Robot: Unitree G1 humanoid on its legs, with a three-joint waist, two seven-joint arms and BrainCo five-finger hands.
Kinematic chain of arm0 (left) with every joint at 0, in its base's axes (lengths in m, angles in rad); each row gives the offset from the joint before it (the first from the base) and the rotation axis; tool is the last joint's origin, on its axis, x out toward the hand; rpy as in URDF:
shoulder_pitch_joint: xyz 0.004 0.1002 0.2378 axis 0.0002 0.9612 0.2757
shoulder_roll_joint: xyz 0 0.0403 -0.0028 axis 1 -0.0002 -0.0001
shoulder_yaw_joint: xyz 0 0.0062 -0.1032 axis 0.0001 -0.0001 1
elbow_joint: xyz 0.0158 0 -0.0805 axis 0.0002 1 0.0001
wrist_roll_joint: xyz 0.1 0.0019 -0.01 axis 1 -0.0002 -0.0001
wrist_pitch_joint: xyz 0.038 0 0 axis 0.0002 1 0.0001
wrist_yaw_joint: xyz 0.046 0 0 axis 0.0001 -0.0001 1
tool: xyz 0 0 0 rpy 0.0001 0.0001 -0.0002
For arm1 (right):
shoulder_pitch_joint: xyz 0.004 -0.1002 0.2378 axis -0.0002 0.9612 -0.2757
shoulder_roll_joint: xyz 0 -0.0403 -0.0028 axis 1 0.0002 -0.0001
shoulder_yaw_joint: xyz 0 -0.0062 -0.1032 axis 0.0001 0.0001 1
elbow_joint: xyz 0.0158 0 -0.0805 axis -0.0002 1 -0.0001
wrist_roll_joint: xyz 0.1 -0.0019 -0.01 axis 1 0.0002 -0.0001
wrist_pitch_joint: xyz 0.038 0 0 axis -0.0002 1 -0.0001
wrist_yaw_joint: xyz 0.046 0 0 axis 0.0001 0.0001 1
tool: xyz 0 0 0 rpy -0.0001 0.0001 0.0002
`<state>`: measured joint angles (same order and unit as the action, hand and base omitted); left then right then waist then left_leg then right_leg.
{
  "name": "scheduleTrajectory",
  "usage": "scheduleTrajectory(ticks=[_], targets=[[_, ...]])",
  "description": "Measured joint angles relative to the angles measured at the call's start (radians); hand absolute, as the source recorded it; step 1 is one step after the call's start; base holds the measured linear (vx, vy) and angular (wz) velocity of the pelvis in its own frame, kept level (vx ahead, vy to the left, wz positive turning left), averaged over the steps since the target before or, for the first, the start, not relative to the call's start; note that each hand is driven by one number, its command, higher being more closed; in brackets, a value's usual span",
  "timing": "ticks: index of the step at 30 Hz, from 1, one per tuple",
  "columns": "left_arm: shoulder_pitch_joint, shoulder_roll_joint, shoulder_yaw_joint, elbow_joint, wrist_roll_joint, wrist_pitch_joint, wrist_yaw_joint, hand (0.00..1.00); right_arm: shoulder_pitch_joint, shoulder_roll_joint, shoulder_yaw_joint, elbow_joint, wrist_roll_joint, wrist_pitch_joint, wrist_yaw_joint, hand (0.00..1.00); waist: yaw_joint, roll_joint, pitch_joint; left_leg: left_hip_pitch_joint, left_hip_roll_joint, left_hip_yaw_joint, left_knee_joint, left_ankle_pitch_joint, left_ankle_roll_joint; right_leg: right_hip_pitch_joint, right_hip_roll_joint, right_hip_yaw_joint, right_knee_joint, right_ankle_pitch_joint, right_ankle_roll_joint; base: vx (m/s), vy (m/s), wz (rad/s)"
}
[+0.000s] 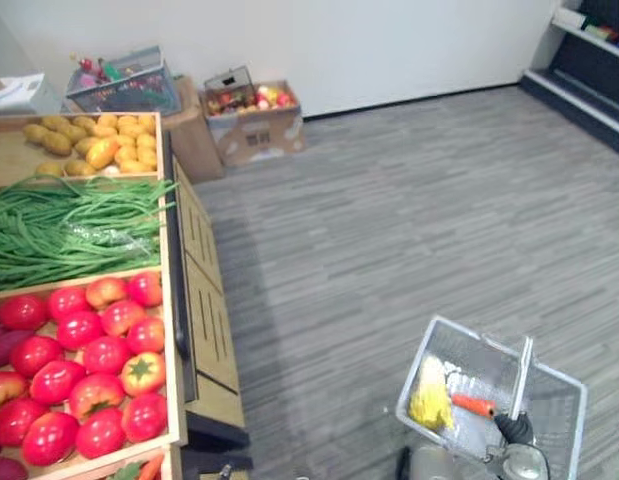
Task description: Pick vegetable in the basket
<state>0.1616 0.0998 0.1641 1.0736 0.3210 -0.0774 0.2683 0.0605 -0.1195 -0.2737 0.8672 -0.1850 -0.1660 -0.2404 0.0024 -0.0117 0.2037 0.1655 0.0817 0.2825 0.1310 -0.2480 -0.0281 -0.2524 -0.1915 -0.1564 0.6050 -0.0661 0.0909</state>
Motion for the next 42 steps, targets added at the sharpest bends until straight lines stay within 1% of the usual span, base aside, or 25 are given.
scheduleTrajectory(ticks=[2, 4, 7, 9, 10, 11, 12, 13, 14, 15, 17, 19, 21, 23, 24, 25, 26, 27, 28, 29, 31, 33, 36, 40, 42], targets=[[0.000, 0.005, 0.001, 0.001, 0.004, 0.002, 0.000, 0.00, 0.009, 0.002, 0.006, -0.030, -0.001, -0.009, 0.003, 1.00, 0.000, -0.009, 0.004, -0.005, 0.006, -0.016, 0.005, -0.001, -0.001, -0.008, -0.033, 0.002, -0.001, -0.047, -0.018, 0.11, -0.092, 0.16], [0.001, -0.001, 0.002, 0.001, 0.005, 0.002, 0.000, 0.00, 0.010, 0.002, 0.006, -0.040, -0.002, -0.010, 0.004, 1.00, 0.003, -0.002, 0.004, -0.005, 0.038, -0.023, 0.008, -0.006, -0.020, -0.006, -0.061, 0.003, -0.078, -0.047, -0.013, 0.13, -0.161, 0.10], [0.000, -0.001, 0.016, -0.002, 0.005, 0.001, 0.001, 0.00, -0.005, 0.028, 0.006, -0.055, -0.002, -0.008, 0.006, 1.00, 0.016, -0.002, 0.000, 0.002, 0.102, -0.023, 0.010, -0.009, -0.090, -0.012, -0.101, 0.001, -0.253, -0.017, 0.024, 0.18, -0.320, 0.00], [0.005, 0.000, 0.042, -0.002, 0.005, 0.001, 0.004, 0.00, -0.001, 0.048, 0.007, -0.071, -0.003, -0.007, 0.006, 1.00, 0.022, -0.028, -0.015, 0.016, 0.120, -0.022, 0.000, -0.010, -0.139, -0.015, -0.125, -0.003, -0.300, 0.014, 0.034, 0.21, -0.416, 0.03], [0.008, 0.008, 0.050, 0.001, 0.005, 0.002, 0.006, 0.00, 0.003, 0.056, 0.010, -0.068, -0.006, -0.004, 0.009, 1.00, 0.024, -0.051, -0.034, 0.031, 0.136, -0.029, -0.018, -0.010, -0.179, -0.016, -0.125, -0.004, -0.301, 0.068, 0.113, 0.26, -0.525, 0.07], [0.001, -0.018, 0.062, 0.004, 0.005, 0.006, 0.006, 0.00, -0.004, 0.040, 0.009, -0.064, -0.008, 0.005, 0.009, 1.00, 0.023, 0.006, -0.040, 0.038, 0.191, -0.036, -0.023, 0.002, -0.202, -0.021, -0.081, -0.044, -0.265, 0.040, 0.082, 0.31, -0.599, 0.08], [0.002, -0.053, 0.080, 0.000, 0.006, 0.001, 0.006, 0.00, -0.015, 0.026, 0.016, -0.066, -0.008, 0.008, 0.008, 1.00, 0.024, 0.040, -0.047, 0.012, 0.239, -0.052, 0.004, 0.050, -0.218, -0.039, -0.045, -0.061, -0.220, 0.000, 0.048, 0.31, -0.578, 0.03], [0.001, -0.058, 0.089, -0.003, 0.005, 0.000, 0.009, 0.00, -0.022, 0.023, 0.026, -0.062, -0.009, 0.016, 0.010, 1.00, 0.023, 0.043, -0.046, -0.023, 0.256, -0.081, 0.067, 0.117, -0.206, -0.042, -0.038, -0.073, -0.179, -0.038, 0.023, 0.25, -0.480, 0.13], [0.001, -0.058, 0.095, -0.004, 0.004, -0.001, 0.011, 0.00, -0.020, 0.024, 0.027, -0.062, -0.009, 0.016, 0.011, 1.00, 0.020, 0.041, -0.045, -0.049, 0.264, -0.100, 0.116, 0.152, -0.190, -0.033, -0.037, -0.086, -0.171, -0.055, 0.012, 0.25, -0.507, 0.34], [0.000, -0.057, 0.097, -0.017, -0.003, -0.001, 0.013, 0.00, -0.013, 0.021, 0.027, -0.062, -0.006, 0.018, 0.008, 1.00, 0.015, 0.031, -0.039, -0.122, 0.278, -0.135, 0.244, 0.232, -0.122, 0.002, -0.039, -0.113, -0.176, -0.083, -0.006, 0.18, -0.398, 0.41], [0.001, -0.057, 0.095, -0.029, -0.008, -0.002, 0.016, 0.00, 0.005, 0.011, 0.036, -0.061, -0.001, 0.022, 0.005, 1.00, 0.014, 0.031, -0.037, -0.207, 0.303, -0.131, 0.411, 0.339, -0.045, 0.074, -0.033, -0.144, -0.213, -0.106, -0.030, 0.18, -0.439, 0.36], [0.005, -0.056, 0.082, -0.041, -0.015, -0.001, 0.021, 0.00, 0.021, -0.003, 0.036, -0.052, -0.001, 0.022, 0.006, 1.00, 0.015, 0.034, -0.036, -0.266, 0.309, -0.087, 0.561, 0.315, -0.060, 0.144, -0.018, -0.168, -0.274, -0.108, -0.039, 0.17, -0.359, 0.18], [0.007, -0.055, 0.078, -0.050, -0.031, -0.002, 0.024, 0.00, 0.032, -0.021, 0.035, -0.020, -0.001, 0.024, 0.005, 1.00, 0.025, 0.035, -0.035, -0.317, 0.274, -0.031, 0.657, 0.255, -0.068, 0.218, 0.010, -0.176, -0.359, -0.106, -0.052, 0.19, -0.216, 0.07], [0.007, -0.057, 0.080, -0.050, -0.033, -0.001, 0.031, 0.00, 0.030, -0.030, 0.027, -0.001, -0.001, 0.024, 0.004, 1.00, 0.028, 0.035, -0.034, -0.350, 0.221, -0.016, 0.650, 0.190, -0.084, 0.246, 0.025, -0.177, -0.411, -0.092, -0.060, 0.17, -0.043, -0.09], [0.007, -0.057, 0.081, -0.049, -0.033, 0.000, 0.031, 0.00, 0.023, -0.031, 0.019, 0.013, -0.001, 0.026, 0.004, 1.00, 0.029, 0.033, -0.032, -0.357, 0.179, -0.003, 0.593, 0.151, -0.092, 0.258, 0.026, -0.176, -0.433, -0.072, -0.051, 0.16, 0.015, -0.16], [0.009, -0.057, 0.084, -0.045, -0.032, 0.001, 0.031, 0.00, 0.023, -0.030, 0.013, 0.014, -0.001, 0.028, 0.004, 1.00, 0.029, 0.033, -0.032, -0.352, 0.164, 0.015, 0.544, 0.139, -0.091, 0.263, 0.025, -0.175, -0.440, -0.069, -0.049, 0.19, 0.053, -0.12], [0.010, -0.058, 0.092, -0.037, -0.032, 0.002, 0.031, 0.00, 0.024, -0.028, 0.002, 0.014, -0.001, 0.030, 0.004, 1.00, 0.027, 0.033, -0.032, -0.336, 0.135, 0.050, 0.412, 0.134, -0.092, 0.277, 0.025, -0.176, -0.451, -0.064, -0.041, 0.21, 0.098, -0.08], [0.014, -0.063, 0.102, -0.034, -0.030, 0.004, 0.030, 0.00, 0.023, -0.026, -0.007, 0.013, -0.001, 0.031, 0.003, 1.00, 0.027, 0.035, -0.031, -0.311, 0.112, 0.083, 0.247, 0.160, -0.083, 0.284, 0.023, -0.178, -0.452, -0.062, -0.038, 0.22, 0.123, -0.04], [0.013, -0.067, 0.109, -0.032, -0.028, 0.005, 0.030, 0.00, 0.023, -0.029, -0.016, 0.011, -0.001, 0.031, 0.003, 1.00, 0.027, 0.040, -0.029, -0.296, 0.103, 0.097, 0.171, 0.204, -0.076, 0.292, 0.026, -0.182, -0.454, -0.062, -0.034, 0.23, 0.156, 0.10], [0.009, -0.067, 0.118, -0.027, -0.020, 0.014, 0.029, 0.00, 0.027, -0.013, -0.035, 0.012, -0.001, 0.033, 0.002, 1.00, 0.026, 0.036, -0.028, -0.247, 0.077, 0.113, 0.096, 0.205, -0.066, 0.316, 0.020, -0.193, -0.473, -0.057, -0.017, 0.20, 0.142, 0.24], [0.006, -0.052, 0.118, -0.037, 0.010, 0.016, 0.030, 0.00, 0.041, 0.006, -0.031, 0.006, -0.001, 0.031, 0.003, 1.00, 0.026, -0.002, -0.016, -0.228, 0.034, 0.100, 0.040, 0.208, -0.061, 0.347, 0.009, -0.216, -0.531, -0.042, 0.006, 0.18, 0.119, 0.33], [0.000, -0.044, 0.117, -0.038, 0.013, 0.025, 0.029, 0.00, 0.042, 0.015, -0.032, 0.005, -0.002, 0.031, 0.003, 1.00, 0.028, -0.018, -0.008, -0.228, 0.011, 0.084, 0.026, 0.218, -0.046, 0.364, -0.005, -0.230, -0.550, -0.036, 0.016, 0.11, 0.073, 0.34], [0.002, -0.050, 0.111, -0.037, 0.014, 0.033, 0.030, 0.00, 0.042, 0.022, -0.030, 0.005, -0.003, 0.029, 0.004, 1.00, 0.028, -0.008, -0.012, -0.183, -0.005, 0.083, -0.024, 0.227, -0.033, 0.385, -0.012, -0.236, -0.551, -0.034, 0.019, 0.04, 0.029, 0.10], [0.000, -0.043, 0.066, -0.036, 0.029, 0.034, 0.030, 0.00, 0.040, 0.018, -0.033, 0.009, -0.002, 0.029, 0.003, 1.00, 0.025, 0.012, -0.026, -0.142, -0.025, 0.058, -0.165, 0.274, -0.017, 0.373, -0.010, -0.257, -0.544, -0.037, 0.025, 0.00, 0.007, 0.08], [-0.002, -0.029, 0.037, -0.031, 0.037, 0.034, 0.030, 0.00, 0.034, 0.017, -0.037, 0.011, -0.002, 0.029, 0.003, 1.00, 0.019, 0.006, -0.023, -0.118, -0.058, 0.028, -0.209, 0.273, -0.008, 0.354, -0.047, -0.278, -0.457, -0.092, 0.064, 0.00, 0.074, 0.29]])
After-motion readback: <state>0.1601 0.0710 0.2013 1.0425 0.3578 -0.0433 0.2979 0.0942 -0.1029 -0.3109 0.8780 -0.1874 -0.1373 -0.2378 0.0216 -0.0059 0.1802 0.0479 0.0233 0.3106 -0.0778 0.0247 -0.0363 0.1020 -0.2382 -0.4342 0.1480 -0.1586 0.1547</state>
